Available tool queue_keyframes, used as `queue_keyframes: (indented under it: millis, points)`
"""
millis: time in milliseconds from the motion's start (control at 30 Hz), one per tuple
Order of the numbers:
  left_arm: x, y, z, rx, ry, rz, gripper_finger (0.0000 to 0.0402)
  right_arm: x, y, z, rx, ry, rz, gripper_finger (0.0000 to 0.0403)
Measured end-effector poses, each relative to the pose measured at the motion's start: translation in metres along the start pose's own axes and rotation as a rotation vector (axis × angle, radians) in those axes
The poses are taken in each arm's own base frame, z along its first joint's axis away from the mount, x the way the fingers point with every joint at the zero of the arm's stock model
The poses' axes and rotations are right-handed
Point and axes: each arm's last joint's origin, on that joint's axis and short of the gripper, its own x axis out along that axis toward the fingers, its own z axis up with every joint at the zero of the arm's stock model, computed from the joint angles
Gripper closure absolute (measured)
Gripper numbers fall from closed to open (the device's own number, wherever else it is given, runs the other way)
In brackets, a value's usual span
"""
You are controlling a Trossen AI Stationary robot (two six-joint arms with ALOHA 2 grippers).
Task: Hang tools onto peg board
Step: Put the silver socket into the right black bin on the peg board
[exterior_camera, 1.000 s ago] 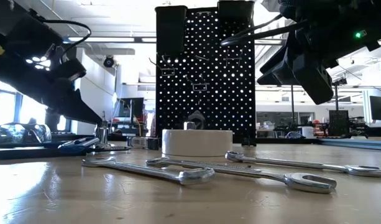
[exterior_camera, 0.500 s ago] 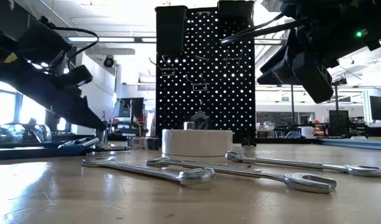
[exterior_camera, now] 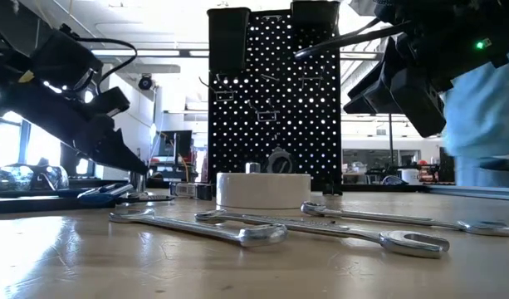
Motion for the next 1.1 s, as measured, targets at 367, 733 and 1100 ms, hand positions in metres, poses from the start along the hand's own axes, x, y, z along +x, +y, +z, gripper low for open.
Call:
queue_keyframes:
  millis: [367, 733, 1100]
  points:
    - [0.0, -0.001, 0.003, 0.027, -0.019, -0.012, 0.0322, 0.0, 0.0, -0.001, -0.008, 0.008, 0.011, 0.0263]
    - [0.006, -0.019, 0.054, 0.072, -0.093, -0.129, 0.0322, 0.0, 0.001, -0.001, 0.006, 0.018, 0.033, 0.0263]
    - [-0.021, -0.051, 0.184, 0.277, -0.211, -0.186, 0.0322, 0.0, 0.0, -0.004, 0.069, 0.035, 0.033, 0.0263]
